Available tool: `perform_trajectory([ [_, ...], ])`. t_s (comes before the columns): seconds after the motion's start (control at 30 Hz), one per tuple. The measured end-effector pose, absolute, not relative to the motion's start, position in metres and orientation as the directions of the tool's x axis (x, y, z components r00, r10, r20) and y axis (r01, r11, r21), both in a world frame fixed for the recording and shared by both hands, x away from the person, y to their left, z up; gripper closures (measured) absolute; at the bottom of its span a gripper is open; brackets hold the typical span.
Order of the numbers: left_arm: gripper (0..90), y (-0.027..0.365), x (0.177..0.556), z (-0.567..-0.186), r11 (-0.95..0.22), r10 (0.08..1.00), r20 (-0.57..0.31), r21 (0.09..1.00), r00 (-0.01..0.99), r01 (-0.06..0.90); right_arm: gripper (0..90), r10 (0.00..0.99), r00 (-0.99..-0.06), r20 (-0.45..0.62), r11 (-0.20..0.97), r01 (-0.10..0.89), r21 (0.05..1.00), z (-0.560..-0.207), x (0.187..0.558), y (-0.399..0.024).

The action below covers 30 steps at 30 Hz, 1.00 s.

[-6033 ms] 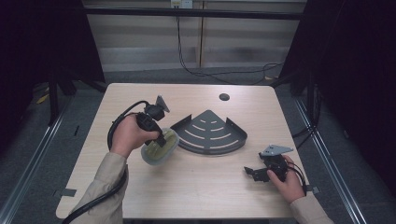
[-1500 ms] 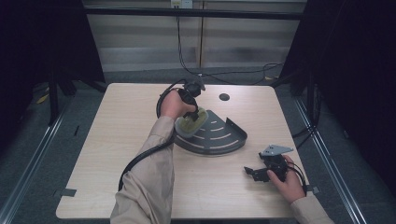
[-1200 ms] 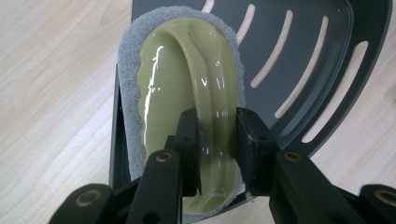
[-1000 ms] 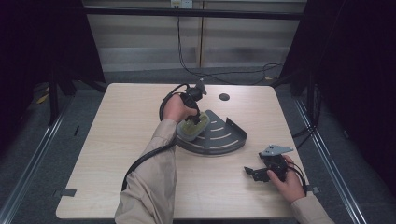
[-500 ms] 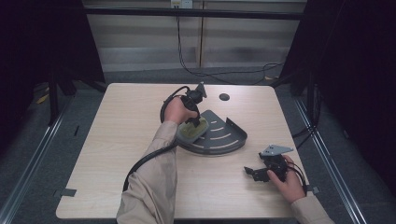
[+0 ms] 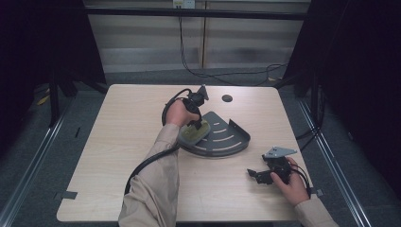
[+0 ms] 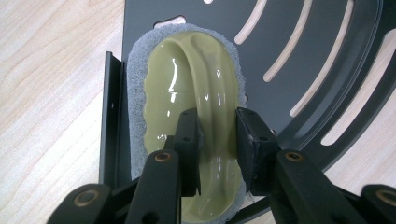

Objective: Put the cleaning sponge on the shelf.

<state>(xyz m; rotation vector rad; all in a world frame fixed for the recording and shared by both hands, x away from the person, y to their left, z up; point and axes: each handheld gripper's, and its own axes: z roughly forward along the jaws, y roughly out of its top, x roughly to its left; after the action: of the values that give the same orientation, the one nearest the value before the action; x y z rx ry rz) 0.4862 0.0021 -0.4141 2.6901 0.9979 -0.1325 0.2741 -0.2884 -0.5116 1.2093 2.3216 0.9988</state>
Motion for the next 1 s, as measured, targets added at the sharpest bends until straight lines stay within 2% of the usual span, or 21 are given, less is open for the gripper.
perform_trajectory([
  [1.0, 71.6, 0.013, 0.487, -0.414, -0.724, 0.642, -0.144, 0.210, 0.753, 0.657, 11.1, 0.814, -0.580, 0.023, 0.391, 0.576, 0.718, -0.512, 0.274, -0.288],
])
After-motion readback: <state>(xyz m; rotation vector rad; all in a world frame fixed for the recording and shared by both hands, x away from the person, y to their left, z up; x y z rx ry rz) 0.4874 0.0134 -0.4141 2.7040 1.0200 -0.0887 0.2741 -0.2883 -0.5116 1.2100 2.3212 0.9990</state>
